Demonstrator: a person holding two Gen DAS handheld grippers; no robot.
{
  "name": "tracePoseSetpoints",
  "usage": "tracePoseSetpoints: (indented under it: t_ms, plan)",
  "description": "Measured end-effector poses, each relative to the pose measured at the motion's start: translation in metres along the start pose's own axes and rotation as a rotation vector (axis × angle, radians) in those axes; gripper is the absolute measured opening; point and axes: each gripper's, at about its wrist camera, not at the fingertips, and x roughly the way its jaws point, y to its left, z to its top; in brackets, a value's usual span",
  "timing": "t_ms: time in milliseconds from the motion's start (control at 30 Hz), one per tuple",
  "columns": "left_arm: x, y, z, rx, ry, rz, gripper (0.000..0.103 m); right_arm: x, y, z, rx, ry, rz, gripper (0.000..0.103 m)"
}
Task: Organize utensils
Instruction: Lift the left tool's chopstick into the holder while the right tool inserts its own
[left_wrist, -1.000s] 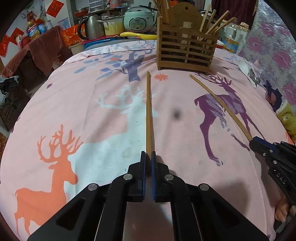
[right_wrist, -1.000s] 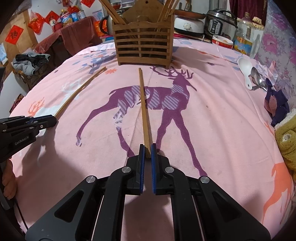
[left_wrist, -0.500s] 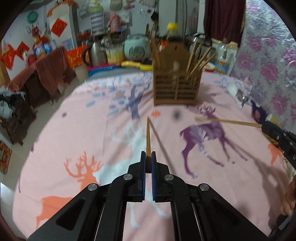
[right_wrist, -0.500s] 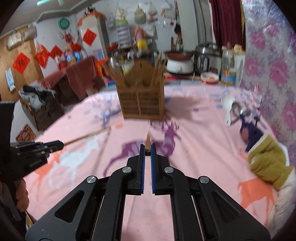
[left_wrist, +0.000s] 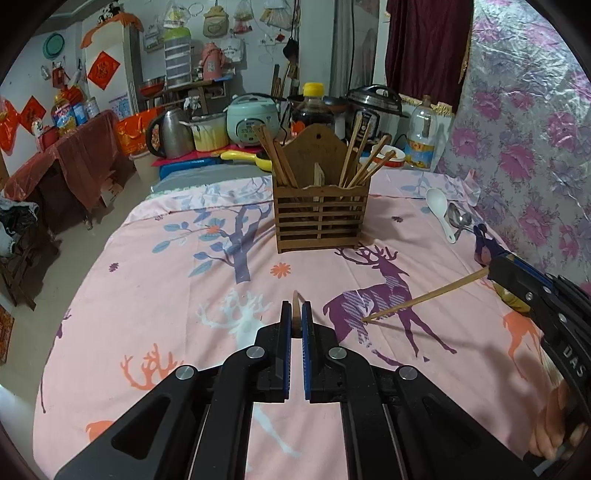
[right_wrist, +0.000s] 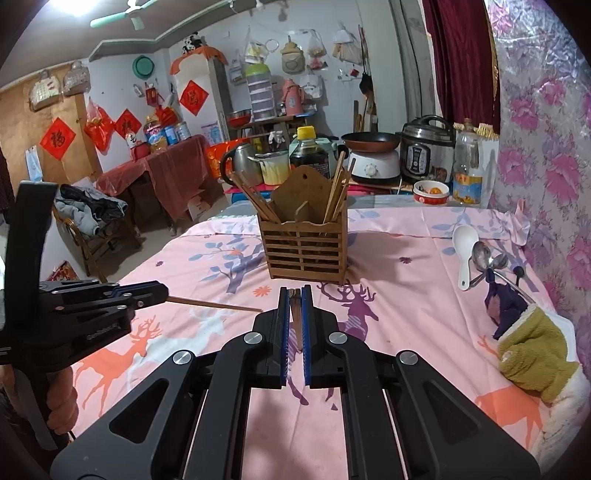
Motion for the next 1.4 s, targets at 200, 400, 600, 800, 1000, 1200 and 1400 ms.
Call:
tracePoseSetpoints:
  t_ms: [200,400,600,800,1000,1200,1400]
  plan:
    - [0.004,0.007,0.010,-0.019,-0.010,-0.013,0.005,0.007,-0.006,0.007,0.022,0.002,0.000,0.007]
    - [-0.004,0.008,0.033,-0.013,-0.029,-0.021,0.005,0.010,-0.008,0.021,0.035,-0.011,-0.001,0.007]
    - [-0.019,0.003,0.064,0.004,-0.066,-0.042,0.005,0.005,-0.003,0.043,0.010,-0.048,-0.009,0.007]
    - [-0.027,-0.005,0.091,0.014,-0.104,-0.058,0.005,0.004,0.002,0.063,-0.010,-0.087,-0.011,0.007]
    - [-0.042,-0.005,0.119,-0.009,-0.197,-0.061,0.005,0.005,-0.001,0.085,-0.001,-0.151,-0.024,0.007]
    - [-0.060,0.000,0.136,-0.052,-0.333,-0.042,0.005,0.008,-0.010,0.113,0.058,-0.250,-0.017,0.007]
    - [-0.058,0.001,0.146,-0.093,-0.434,0.002,0.005,0.016,-0.011,0.134,0.074,-0.352,-0.062,0.007]
